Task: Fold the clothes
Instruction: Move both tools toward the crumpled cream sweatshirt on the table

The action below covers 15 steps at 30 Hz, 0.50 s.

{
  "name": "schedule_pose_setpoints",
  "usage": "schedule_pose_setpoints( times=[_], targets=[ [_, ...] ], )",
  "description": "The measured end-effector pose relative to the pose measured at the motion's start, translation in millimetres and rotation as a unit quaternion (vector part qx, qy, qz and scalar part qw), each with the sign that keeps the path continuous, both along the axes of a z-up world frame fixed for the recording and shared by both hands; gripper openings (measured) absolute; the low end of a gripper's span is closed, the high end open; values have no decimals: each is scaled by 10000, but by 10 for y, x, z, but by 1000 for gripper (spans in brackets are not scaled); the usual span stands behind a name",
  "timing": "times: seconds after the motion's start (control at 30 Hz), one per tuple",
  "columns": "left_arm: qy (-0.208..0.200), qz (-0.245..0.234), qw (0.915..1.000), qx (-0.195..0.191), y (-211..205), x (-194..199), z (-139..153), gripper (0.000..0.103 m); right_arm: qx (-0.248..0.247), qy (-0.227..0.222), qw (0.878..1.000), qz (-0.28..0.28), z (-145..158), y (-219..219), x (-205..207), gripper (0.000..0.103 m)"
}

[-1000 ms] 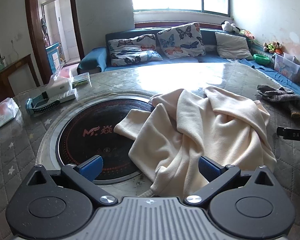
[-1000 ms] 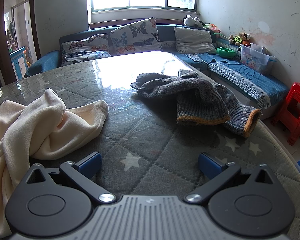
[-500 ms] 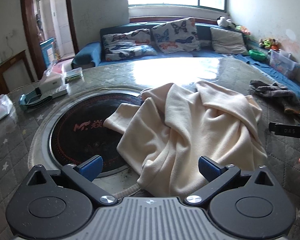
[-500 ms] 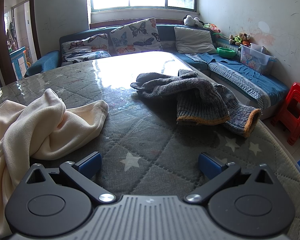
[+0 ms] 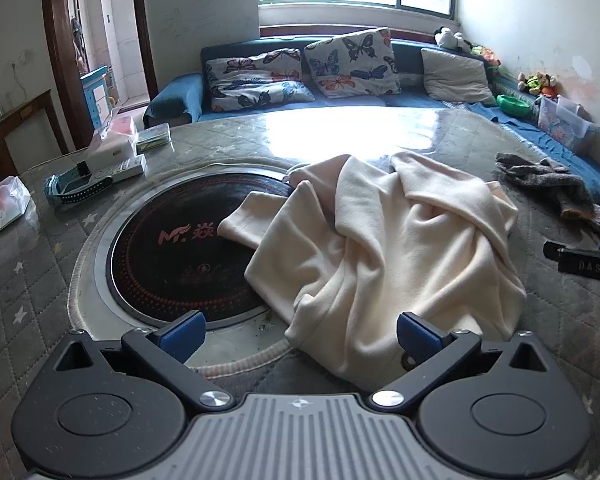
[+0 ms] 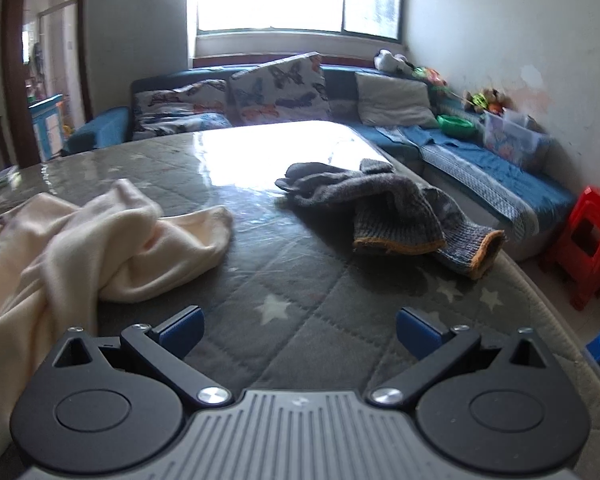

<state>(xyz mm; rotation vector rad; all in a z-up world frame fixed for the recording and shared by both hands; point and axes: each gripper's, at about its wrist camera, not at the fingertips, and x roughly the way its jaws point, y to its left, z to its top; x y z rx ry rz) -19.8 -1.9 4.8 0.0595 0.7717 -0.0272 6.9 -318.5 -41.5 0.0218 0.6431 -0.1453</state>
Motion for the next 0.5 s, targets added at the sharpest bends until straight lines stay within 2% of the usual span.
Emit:
schedule_pose_setpoints(
  times=[0.27, 0.5],
  targets=[
    [-104, -92, 9999, 7, -16, -289, 61, 103, -195, -246, 9977, 606, 196, 254, -531, 103],
    [-240, 109, 9993, 252, 40, -579, 51, 103, -194, -360, 9951, 904, 264, 404, -961, 103]
  ],
)
